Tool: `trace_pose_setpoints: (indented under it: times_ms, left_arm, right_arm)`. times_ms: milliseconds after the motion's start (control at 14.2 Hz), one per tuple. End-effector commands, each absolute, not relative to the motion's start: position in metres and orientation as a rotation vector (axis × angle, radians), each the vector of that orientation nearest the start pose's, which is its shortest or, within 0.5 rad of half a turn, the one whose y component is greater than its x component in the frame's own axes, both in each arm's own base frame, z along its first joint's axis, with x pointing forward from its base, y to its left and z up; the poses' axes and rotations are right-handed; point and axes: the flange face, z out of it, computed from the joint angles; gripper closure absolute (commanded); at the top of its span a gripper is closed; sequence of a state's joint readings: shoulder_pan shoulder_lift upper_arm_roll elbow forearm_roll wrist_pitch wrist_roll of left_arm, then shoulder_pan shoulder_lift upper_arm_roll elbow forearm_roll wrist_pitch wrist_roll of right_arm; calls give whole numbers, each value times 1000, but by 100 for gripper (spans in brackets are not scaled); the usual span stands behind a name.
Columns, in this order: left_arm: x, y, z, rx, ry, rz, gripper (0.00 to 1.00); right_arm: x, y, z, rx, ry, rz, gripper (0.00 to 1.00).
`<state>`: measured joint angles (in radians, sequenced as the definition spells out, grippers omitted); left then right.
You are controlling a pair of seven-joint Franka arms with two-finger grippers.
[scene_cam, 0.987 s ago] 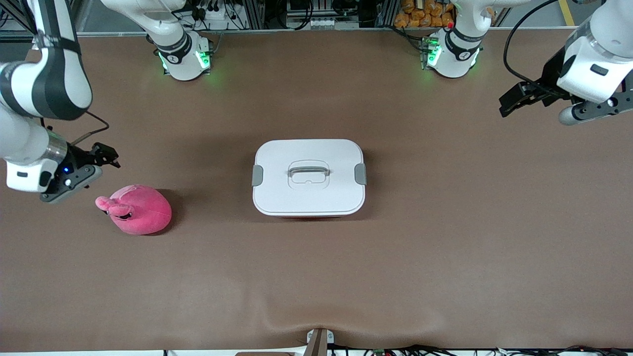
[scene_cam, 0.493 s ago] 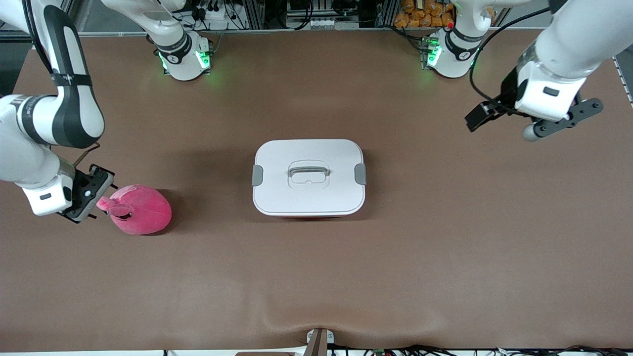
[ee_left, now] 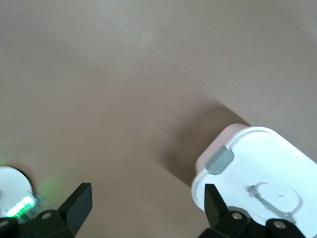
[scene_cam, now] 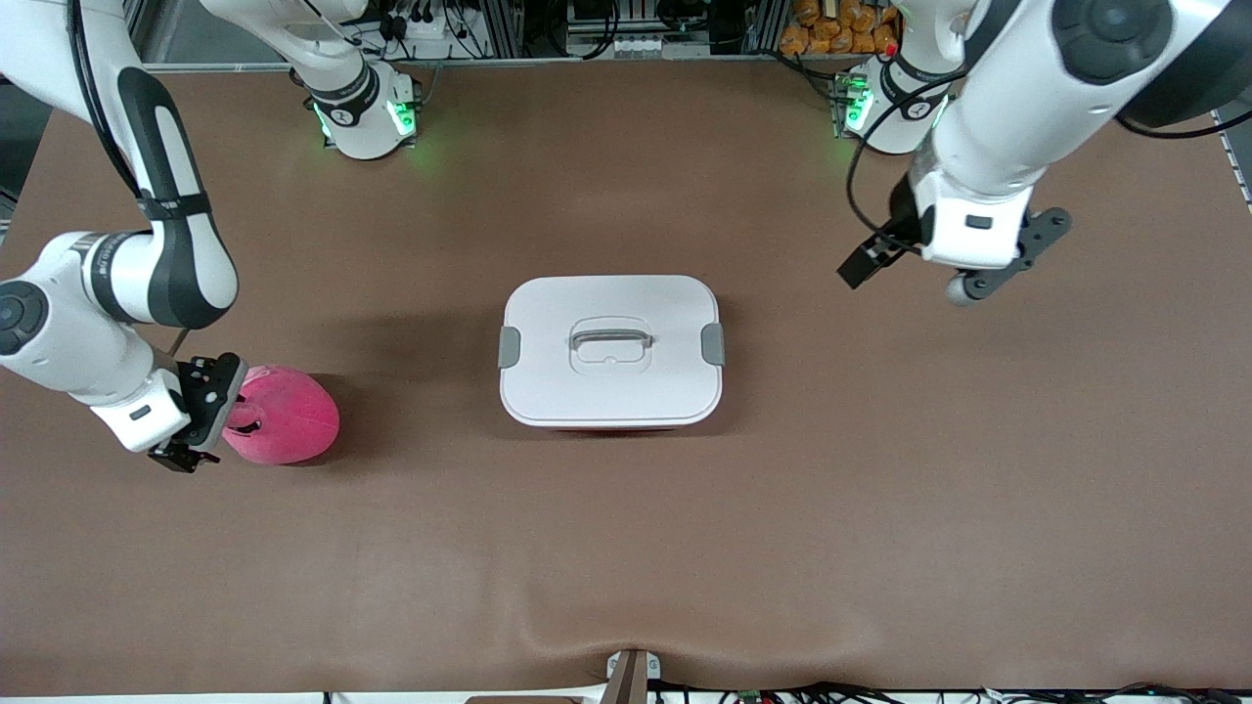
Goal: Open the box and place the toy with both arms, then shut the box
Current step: 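Grasp the pink plush with the right gripper while the left grips the lid handle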
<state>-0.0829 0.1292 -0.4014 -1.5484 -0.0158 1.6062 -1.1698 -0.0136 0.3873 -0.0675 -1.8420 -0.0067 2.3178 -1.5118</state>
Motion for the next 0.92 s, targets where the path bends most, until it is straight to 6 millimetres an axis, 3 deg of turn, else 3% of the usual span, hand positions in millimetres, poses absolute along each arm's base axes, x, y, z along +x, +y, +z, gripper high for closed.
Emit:
trace_pose_setpoints:
  times_ms: [0,70,211,282,493,846]
  left_arm:
    - [526,-300,552,-2876,-1185,85,0]
    - [522,-318,541,-2844,-1208,67,0]
    - [517,-347,521,-2783,-1309,31,0]
    - [515,-359,514,-2760,-1370,17,0]
    - [511,-388,495,-2709,-1525,6,0]
    - [506,-423,476,-2630,-1764,-6,0]
  right_arm:
    - [652,-38,319,-2371,-2188,-55,0]
    - [653,-34,317,-2354,-2203,-51,0]
    - [653,-23,317,-2326,-2232,-53,89]
    - [653,-19,317,-2319,-2239,-53,100]
    - [653,-14,317,-2294,-2268,-46,100]
    - [653,-10,322,-2086,-2469,-38,100]
